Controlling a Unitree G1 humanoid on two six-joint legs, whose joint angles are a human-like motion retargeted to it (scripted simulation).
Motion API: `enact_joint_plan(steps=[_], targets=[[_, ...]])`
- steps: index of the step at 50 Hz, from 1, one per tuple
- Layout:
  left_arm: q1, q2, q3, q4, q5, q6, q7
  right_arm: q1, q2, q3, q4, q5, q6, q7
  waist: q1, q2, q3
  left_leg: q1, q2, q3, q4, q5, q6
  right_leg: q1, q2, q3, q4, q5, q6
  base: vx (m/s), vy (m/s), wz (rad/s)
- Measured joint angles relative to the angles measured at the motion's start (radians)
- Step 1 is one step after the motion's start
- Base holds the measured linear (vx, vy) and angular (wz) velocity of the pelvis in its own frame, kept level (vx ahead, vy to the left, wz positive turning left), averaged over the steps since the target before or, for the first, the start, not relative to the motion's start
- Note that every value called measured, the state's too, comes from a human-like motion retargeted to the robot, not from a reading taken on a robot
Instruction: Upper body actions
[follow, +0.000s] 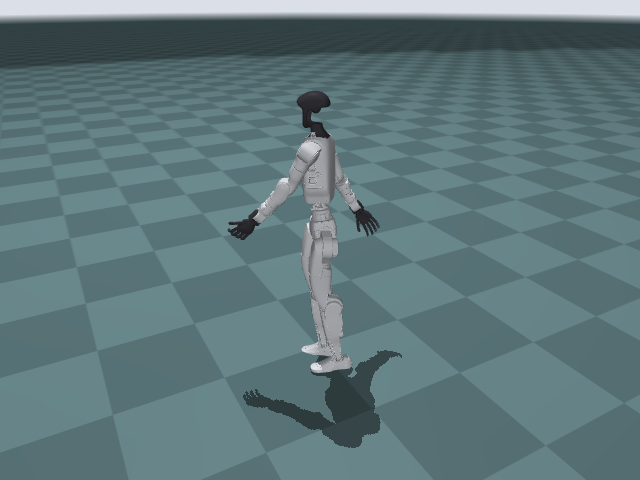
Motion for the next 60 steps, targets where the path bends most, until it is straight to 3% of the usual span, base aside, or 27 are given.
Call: enact_joint_plan(steps=[5, 10, 15, 21, 25, 30, 35, 38, 40, 45, 50, 55, 60], targets=[[0.049, 0.003, -0.024, 0.005, 0.027, 0.01, 0.006, 0.021, -0.005, 0.008, 0.0, 0.077, -0.009, -0.099, 0.016, 0.011, 0.006, 0.005, 0.001, 0.016, 0.002, -0.005, 0.001, -0.004, -0.002, 0.012, 0.001, 0.006, 0.0, 0.0, 0.01, -0.1], [0.211, 0.002, -0.016, 0.136, 0.0, 0.062, -0.062, -0.12, 0.059, 0.144, 0.0, 0.08, -0.037, -0.093, 0.025, 0.021, 0.008, 0.007, 0.001, 0.016, -0.002, -0.006, 0.005, -0.015, -0.002, 0.029, 0.008, 0.011, -0.001, 0.0, 0.0, 0.0], [0.462, 0.032, 0.148, 0.337, 0.032, 0.143, -0.143, -0.381, 0.155, 0.335, -0.027, -0.058, -0.095, 0.078, 0.022, 0.034, 0.015, 0.023, 0.008, 0.033, -0.01, -0.009, 0.004, -0.024, 0.003, 0.062, 0.016, 0.019, -0.005, 0.0, 0.0, -0.11], [0.886, 0.084, 0.198, 0.337, 0.083, 0.346, -0.258, -0.58, 0.274, 0.486, -0.367, -0.069, -0.179, 0.36, 0.008, 0.043, 0.037, 0.037, 0.02, 0.055, -0.013, -0.014, -0.003, -0.037, 0.004, 0.112, 0.028, 0.028, -0.001, 0.01, 0.01, -0.18], [1.083, 0.105, 0.213, 0.337, 0.145, 0.378, -0.339, -0.666, 0.318, 0.529, -0.528, 0.005, -0.244, 0.414, 0.0, 0.047, 0.033, 0.029, 0.022, 0.055, -0.013, -0.012, -0.007, -0.047, 0.002, 0.122, 0.034, 0.027, 0.001, 0.0, 0.0, 0.0], [1.14, 0.109, 0.23, 0.337, 0.149, 0.4, -0.337, -0.687, 0.315, 0.56, -0.579, -0.001, -0.279, 0.415, -0.014, 0.048, 0.024, 0.021, 0.016, 0.041, -0.014, -0.007, -0.005, -0.048, -0.002, 0.114, 0.034, 0.024, 0.003, -0.01, 0.0, 0.04], [0.949, 0.113, 0.175, 0.337, 0.053, 0.355, -0.213, -0.581, 0.277, 0.49, -0.476, -0.105, -0.271, 0.37, -0.019, 0.034, 0.013, 0.008, -0.002, 0.011, -0.008, 0.001, 0.002, -0.038, -0.01, 0.083, 0.031, 0.011, 0.002, -0.05, 0.02, 0.34], [0.734, 0.095, 0.141, 0.337, -0.026, 0.256, -0.011, -0.486, 0.244, 0.378, -0.308, -0.177, -0.218, 0.272, -0.015, 0.023, 0.008, 0.003, -0.018, -0.022, -0.003, 0.009, 0.007, -0.02, -0.016, 0.049, 0.025, 0.002, 0.002, -0.05, 0.03, 0.55], [0.571, 0.077, 0.13, 0.337, -0.067, 0.202, 0.043, -0.433, 0.209, 0.296, -0.171, -0.196, -0.147, 0.204, -0.005, 0.013, 0.006, 0.002, -0.029, -0.041, -0.001, 0.013, 0.011, -0.007, -0.018, 0.028, 0.019, -0.002, 0.0, -0.05, 0.04, 0.5], [0.23, -0.007, 0.065, 0.246, -0.13, 0.093, 0.001, -0.241, 0.117, 0.102, 0.0, -0.172, -0.007, 0.059, 0.027, -0.005, 0.003, -0.008, -0.044, -0.061, 0.001, 0.019, 0.019, 0.007, -0.026, -0.005, 0.009, -0.008, 0.006, -0.02, 0.03, 0.17], [0.073, -0.052, -0.013, 0.048, -0.068, -0.012, 0.059, -0.061, 0.058, -0.02, 0.0, -0.112, -0.026, -0.075, 0.014, 0.01, -0.003, -0.022, -0.037, -0.044, 0.001, 0.017, 0.02, -0.006, -0.03, -0.015, 0.008, -0.005, 0.007, 0.04, 0.03, -0.18], [0.038, -0.047, -0.018, -0.05, 0.001, -0.03, 0.095, 0.0, 0.022, -0.052, 0.0, -0.057, -0.027, -0.144, 0.005, 0.028, 0.001, -0.023, -0.024, -0.011, -0.003, 0.01, 0.02, -0.022, -0.031, -0.006, 0.012, 0.0, 0.005, -0.02, 0.05, -0.35], [0.13, -0.045, -0.009, 0.006, -0.009, 0.028, 0.028, -0.074, 0.059, 0.012, 0.0, 0.025, -0.005, -0.132, 0.014, 0.035, 0.004, -0.018, -0.026, -0.012, -0.005, 0.007, 0.024, -0.023, -0.032, -0.004, 0.016, -0.001, 0.005, -0.01, 0.01, -0.04]])
